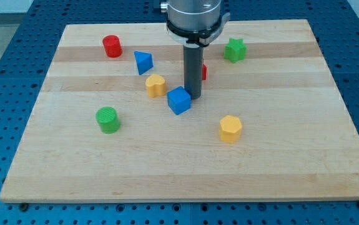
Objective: Slide the blue triangle down a bit
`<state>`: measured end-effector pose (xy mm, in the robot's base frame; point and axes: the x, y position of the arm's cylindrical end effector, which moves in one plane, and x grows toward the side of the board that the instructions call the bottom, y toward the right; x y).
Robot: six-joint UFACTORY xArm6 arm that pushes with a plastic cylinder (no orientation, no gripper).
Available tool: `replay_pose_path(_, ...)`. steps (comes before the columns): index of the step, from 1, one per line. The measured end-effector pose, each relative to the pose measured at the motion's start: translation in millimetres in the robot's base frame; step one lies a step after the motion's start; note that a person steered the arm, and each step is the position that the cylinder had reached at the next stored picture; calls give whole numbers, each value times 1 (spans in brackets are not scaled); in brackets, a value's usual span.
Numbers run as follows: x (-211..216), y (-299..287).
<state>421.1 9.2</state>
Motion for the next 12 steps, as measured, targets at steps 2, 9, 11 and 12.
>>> replay_pose_path(2, 7, 0)
replay_pose_path(9, 119, 142)
replay_pose_path(11, 179, -4)
replay_pose_path(12, 176, -101)
